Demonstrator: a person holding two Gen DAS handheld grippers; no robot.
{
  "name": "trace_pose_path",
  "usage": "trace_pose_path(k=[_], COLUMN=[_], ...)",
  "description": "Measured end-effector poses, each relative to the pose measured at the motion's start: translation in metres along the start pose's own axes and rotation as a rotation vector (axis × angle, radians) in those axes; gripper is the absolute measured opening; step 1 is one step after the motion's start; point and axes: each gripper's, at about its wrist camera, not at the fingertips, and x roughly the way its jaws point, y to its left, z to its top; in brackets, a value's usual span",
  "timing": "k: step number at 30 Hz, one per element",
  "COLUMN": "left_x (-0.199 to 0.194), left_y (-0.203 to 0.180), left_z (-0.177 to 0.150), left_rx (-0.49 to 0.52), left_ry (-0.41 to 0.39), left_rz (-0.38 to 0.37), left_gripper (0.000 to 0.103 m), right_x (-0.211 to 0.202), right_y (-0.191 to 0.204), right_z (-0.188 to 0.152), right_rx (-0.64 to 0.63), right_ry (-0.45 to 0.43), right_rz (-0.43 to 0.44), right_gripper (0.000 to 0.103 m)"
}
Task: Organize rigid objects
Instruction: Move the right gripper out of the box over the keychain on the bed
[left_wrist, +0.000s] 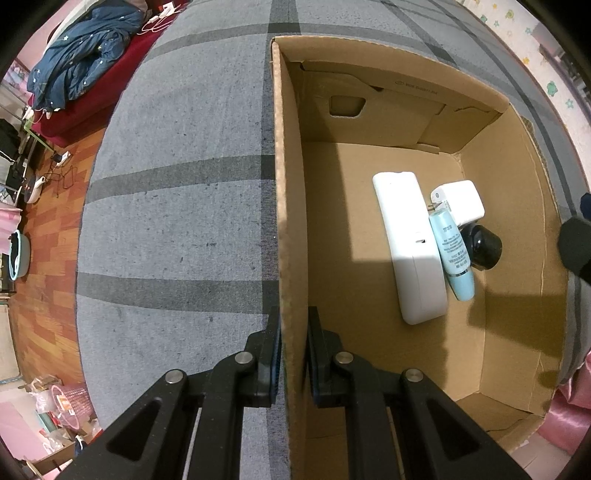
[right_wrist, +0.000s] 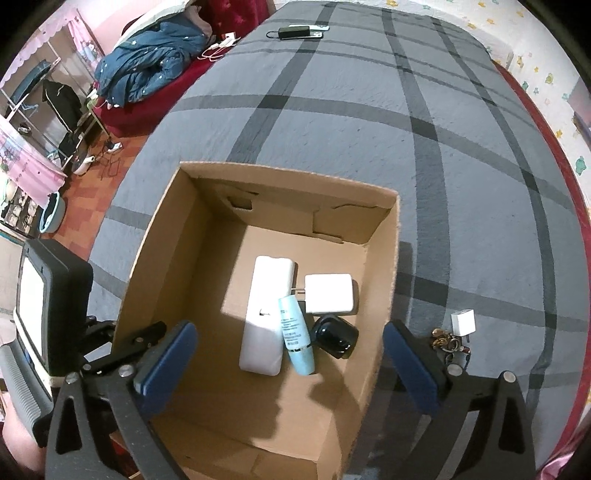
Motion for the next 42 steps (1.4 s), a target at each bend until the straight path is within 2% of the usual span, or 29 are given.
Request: trace_pose_path(k=[9, 22, 32, 42], left_x=[-0.001, 0.001, 0.002, 0.001], left_y=[-0.001, -0.003, -0.004, -0.003], left_z=[0.0, 0.001, 0.001, 0.002], left_rx=[-0.004, 0.0, 0.002, -0.006], left_ry=[0.0, 0.002, 0.004, 0.003], left_rz=[0.008, 0.01, 0.014, 0.015], left_gripper=[0.013, 0.012, 0.012, 0.012], right_x=[-0.013, -0.031, -0.02, 0.01], right_y=[-0.022, -0.081, -0.134, -0.163], right_z=[-0.002, -0.013, -0.028, -0.049], right_rx=[0.027, 0.119, 0.214, 0.258], right_ry=[-0.021, -0.047, -0.017, 0.027], right_rz=[-0.021, -0.071, -0.117, -0.148], right_gripper=[0.103, 0.103, 0.103, 0.103])
